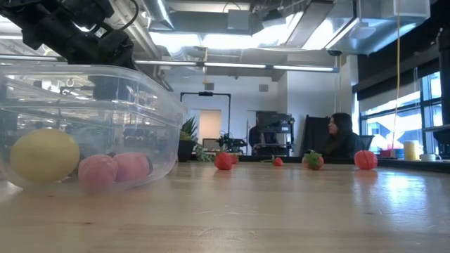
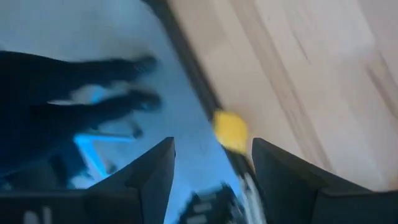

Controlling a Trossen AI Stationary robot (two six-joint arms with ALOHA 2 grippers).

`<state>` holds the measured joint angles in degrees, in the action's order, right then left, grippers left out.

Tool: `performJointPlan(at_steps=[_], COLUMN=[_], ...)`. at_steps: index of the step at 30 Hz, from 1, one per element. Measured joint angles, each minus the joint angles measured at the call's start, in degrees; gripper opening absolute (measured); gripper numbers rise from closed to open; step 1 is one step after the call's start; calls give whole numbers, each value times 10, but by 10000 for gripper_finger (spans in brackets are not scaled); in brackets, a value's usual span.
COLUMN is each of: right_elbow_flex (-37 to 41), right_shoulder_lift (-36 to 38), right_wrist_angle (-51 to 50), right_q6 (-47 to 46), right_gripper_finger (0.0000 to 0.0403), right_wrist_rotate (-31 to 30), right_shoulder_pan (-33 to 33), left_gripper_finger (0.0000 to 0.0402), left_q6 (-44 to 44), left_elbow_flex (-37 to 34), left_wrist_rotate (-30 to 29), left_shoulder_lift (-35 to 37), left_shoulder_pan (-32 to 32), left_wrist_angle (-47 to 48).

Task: Pick and placing Produce into tupperware
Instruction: Put the yellow lemon into the transparent bin

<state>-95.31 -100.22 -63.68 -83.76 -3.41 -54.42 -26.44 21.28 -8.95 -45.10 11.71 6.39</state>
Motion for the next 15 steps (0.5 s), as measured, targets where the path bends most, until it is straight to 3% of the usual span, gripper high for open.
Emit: performJointPlan(at_steps=[3,8,15], right_elbow_flex=[0,1,1], right_shoulder_lift=[-28,-59,-78], right_wrist_angle=[-15,19,10], right_q6=[4,42,33], right_gripper_finger=[216,220,281], right_wrist_rotate=[49,81,85], right_shoulder_pan=[0,-1,0], left_gripper_finger=[261,261,261], left_q6=[0,0,-2], left_elbow_flex=[0,0,0], left_wrist_rotate=[0,0,0], left_shoulder_lift=[0,0,0], left_shoulder_pan=[0,0,0], left_wrist_angle=[0,0,0])
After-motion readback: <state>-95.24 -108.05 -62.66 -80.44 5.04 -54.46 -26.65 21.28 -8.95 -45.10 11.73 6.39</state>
